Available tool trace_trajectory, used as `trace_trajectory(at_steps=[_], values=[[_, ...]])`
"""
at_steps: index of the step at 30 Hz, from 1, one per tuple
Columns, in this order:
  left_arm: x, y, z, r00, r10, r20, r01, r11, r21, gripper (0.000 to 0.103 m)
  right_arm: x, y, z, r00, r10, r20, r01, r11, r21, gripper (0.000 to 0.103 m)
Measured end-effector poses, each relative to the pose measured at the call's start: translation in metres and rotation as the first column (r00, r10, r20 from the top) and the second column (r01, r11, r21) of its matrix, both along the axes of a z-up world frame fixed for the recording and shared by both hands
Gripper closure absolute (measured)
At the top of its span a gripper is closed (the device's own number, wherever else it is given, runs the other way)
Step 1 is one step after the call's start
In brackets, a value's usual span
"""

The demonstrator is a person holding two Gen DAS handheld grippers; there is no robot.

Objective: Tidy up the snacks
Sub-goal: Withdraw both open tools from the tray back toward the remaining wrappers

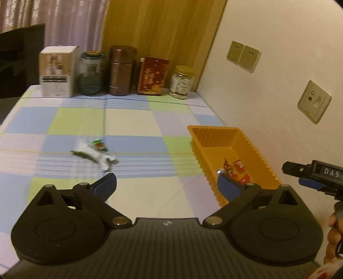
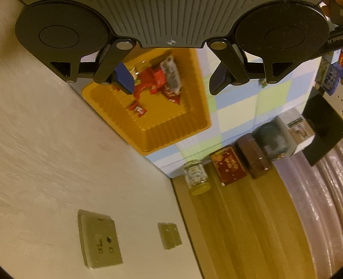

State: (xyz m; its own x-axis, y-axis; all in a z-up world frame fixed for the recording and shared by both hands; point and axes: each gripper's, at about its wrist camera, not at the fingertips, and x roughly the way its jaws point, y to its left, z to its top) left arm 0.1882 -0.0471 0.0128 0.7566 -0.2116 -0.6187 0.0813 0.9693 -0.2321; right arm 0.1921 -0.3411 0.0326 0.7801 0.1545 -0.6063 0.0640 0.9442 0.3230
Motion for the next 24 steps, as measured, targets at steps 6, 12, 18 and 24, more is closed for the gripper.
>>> trace_trajectory(at_steps=[6,12,18,24], values=[[-0.029,0.034,-0.002,0.998,0.058,-0.018,-0.057,0.998,0.028,0.001,-0.019,0.025,0.008,0.999,0.042,0.009,-0.042,0.999,0.010,0.026],[-0.045,0.068,-0.002,0.992,0.125,-0.022,-0.124,0.992,0.031,0.001,-0.026,0.052,0.009,0.996,0.094,0.009,-0.094,0.996,0.005,0.026],[-0.052,0.092,0.001,0.985,0.174,-0.019,-0.174,0.984,0.038,0.001,-0.028,0.075,0.010,0.989,0.145,0.009,-0.145,0.989,-0.008,0.026],[-0.055,0.108,-0.001,0.980,0.199,-0.026,-0.199,0.980,0.025,0.001,-0.027,0.091,0.008,0.984,0.179,0.006,-0.179,0.984,-0.019,0.026]])
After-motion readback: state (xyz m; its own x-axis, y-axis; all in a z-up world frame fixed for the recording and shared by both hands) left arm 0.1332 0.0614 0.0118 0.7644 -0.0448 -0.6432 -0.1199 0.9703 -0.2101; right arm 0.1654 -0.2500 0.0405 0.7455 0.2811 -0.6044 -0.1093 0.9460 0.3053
